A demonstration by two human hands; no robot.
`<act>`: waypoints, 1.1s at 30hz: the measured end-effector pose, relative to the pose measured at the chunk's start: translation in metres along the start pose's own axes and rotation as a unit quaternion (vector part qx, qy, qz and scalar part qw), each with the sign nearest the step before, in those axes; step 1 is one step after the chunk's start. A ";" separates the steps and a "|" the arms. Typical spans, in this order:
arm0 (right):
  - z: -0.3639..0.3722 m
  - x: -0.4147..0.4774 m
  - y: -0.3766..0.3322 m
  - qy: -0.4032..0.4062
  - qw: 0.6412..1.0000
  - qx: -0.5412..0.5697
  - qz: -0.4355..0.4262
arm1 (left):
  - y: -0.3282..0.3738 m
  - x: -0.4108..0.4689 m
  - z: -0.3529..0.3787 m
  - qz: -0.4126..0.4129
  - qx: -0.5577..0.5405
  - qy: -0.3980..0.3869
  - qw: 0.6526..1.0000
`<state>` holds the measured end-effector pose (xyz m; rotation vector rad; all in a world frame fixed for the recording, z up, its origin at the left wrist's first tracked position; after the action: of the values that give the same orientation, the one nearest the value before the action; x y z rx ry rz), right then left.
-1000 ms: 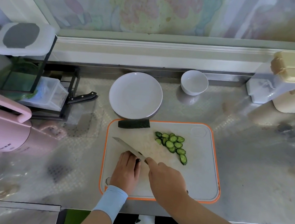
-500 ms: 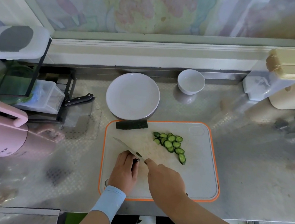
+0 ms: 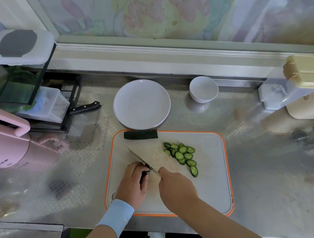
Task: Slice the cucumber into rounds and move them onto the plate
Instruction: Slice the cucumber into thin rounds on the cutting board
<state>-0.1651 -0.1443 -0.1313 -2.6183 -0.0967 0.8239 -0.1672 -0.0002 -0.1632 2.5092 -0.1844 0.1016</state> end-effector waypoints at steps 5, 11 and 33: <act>0.013 0.011 0.000 -0.005 0.999 0.044 0.001 | -0.003 0.000 0.001 -0.014 -0.007 -0.004 1.000; 0.011 0.011 -0.002 0.010 0.999 0.035 -0.021 | -0.002 -0.001 -0.003 -0.010 -0.011 0.012 1.000; 0.001 -0.015 0.003 0.030 0.998 -0.034 -0.032 | 0.000 -0.001 -0.006 0.014 -0.012 0.050 0.999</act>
<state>-0.1786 -0.1495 -0.1252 -2.6856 -0.1954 0.7321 -0.1684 0.0033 -0.1588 2.4716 -0.1775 0.2348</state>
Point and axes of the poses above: each hand's wrist, its own x-axis towards the middle knuckle, its own z-axis out of the palm, y = z × x, the point moved 7 cm from there along x, towards the middle knuckle, and after that the axes turned 4 degrees about x, right-handed, at the moved point
